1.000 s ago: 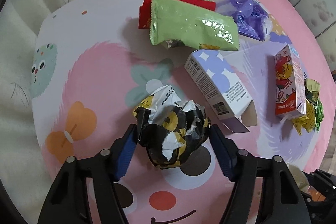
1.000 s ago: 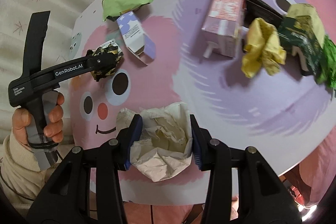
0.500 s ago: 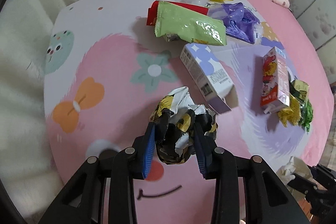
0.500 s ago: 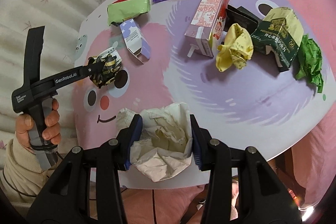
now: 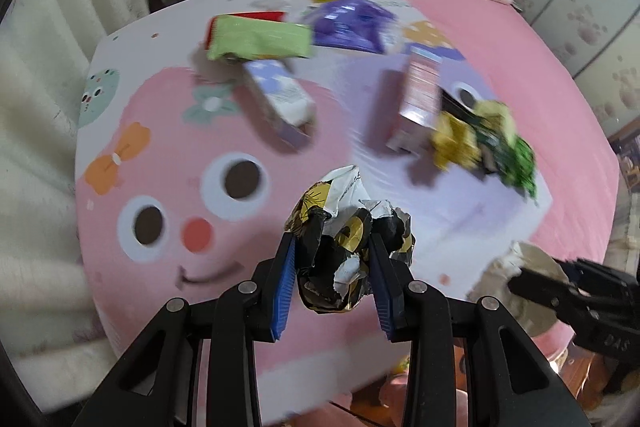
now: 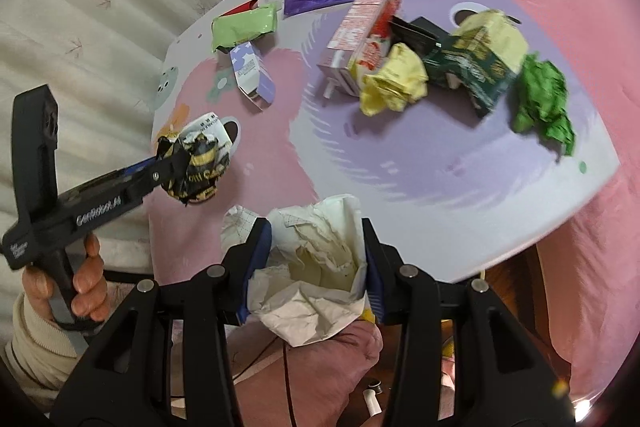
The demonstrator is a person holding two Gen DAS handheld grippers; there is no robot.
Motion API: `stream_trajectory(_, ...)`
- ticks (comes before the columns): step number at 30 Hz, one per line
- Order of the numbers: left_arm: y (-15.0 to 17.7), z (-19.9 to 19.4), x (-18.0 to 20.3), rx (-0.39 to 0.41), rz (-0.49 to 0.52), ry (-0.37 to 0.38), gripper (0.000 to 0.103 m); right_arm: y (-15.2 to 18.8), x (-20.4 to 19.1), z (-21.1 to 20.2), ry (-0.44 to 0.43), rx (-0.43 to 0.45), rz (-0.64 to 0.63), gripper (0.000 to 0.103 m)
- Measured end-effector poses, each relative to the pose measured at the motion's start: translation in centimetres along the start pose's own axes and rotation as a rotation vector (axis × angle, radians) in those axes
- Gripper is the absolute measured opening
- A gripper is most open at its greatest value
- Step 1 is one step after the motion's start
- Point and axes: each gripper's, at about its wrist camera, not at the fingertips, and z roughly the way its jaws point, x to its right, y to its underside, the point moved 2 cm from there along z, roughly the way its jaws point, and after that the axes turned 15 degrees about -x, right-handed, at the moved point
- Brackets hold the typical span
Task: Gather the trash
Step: 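Carry both items down over the bin and open both tools to drop them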
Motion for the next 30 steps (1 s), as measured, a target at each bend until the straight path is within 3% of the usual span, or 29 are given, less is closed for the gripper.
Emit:
stream_trajectory(8,7.2,0.6,10.3,-0.009,-0.001,-0.007,0.034,5.3,6.4,-2.9,-0.039,-0.016,-0.036,0.040)
stream_trajectory(15,13.3,4.5,18.2,-0.013,-0.016,-0.023,0.034,9.6,13.6,-3.1,-0.036,-0.063,-0.052,0.040)
stream_trajectory(21,16.7,9.4,21.0,-0.071,-0.068,-0.044,0.035,13.3,19.4,-0.3,-0.030,-0.139,-0.002,0.040)
stream_trajectory(25,17.9,13.3,21.6,-0.098,-0.084,-0.087,0.035,14.9,22.7,3.4,-0.035,-0.180,0.057,0.041)
stream_trajectory(30,18.6,19.5,21.8,-0.140,-0.104,-0.084,0.035,16.0,26.4,8.9,-0.039,-0.208,0.146,0.041)
